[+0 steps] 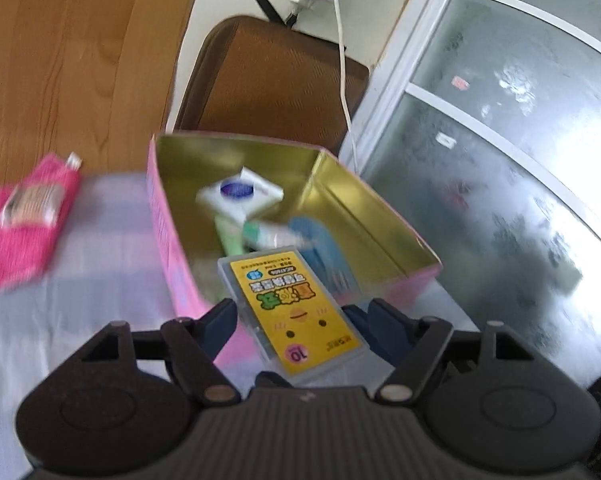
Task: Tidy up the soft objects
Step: 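Grasp the yellow card box with the left gripper while the right gripper releases it, then drop the yellow card box into the pink tin with the left gripper, then grasp the clear cotton-swab bag with the right gripper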
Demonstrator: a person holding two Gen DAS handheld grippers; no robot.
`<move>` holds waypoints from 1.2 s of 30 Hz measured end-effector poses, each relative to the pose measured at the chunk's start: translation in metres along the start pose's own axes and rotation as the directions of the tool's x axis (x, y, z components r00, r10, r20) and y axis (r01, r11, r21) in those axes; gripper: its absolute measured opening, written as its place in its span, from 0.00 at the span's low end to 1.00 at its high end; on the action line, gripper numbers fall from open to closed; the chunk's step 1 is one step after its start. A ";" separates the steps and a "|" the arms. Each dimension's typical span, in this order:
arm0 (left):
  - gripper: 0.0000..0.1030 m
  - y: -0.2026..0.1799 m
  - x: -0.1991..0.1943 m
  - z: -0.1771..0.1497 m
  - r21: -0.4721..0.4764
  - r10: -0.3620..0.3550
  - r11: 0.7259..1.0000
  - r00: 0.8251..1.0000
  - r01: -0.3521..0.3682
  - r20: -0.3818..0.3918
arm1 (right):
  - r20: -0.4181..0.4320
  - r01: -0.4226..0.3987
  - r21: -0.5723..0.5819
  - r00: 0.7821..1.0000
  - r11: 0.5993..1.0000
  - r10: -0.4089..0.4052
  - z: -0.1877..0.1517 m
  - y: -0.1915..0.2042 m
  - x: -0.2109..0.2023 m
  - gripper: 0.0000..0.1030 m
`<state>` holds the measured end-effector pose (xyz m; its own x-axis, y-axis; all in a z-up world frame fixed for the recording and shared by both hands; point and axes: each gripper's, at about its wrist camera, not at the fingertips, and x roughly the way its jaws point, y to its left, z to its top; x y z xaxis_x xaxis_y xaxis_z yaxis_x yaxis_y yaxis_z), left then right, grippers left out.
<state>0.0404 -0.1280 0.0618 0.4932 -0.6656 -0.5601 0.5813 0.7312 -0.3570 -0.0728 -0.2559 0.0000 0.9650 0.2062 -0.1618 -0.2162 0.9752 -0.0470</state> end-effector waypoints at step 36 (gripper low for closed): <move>0.95 0.225 -0.068 -0.052 -0.399 0.647 0.727 0.752 -0.559 0.127 | -0.196 -0.115 0.021 0.974 0.993 0.117 0.026 0.092 0.164 0.62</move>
<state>0.1037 0.0895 -0.0189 0.8290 -0.0461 -0.5574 -0.1113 0.9631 -0.2451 0.0692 -0.1308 -0.0051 0.8852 0.2994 -0.3561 -0.3231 0.9463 -0.0075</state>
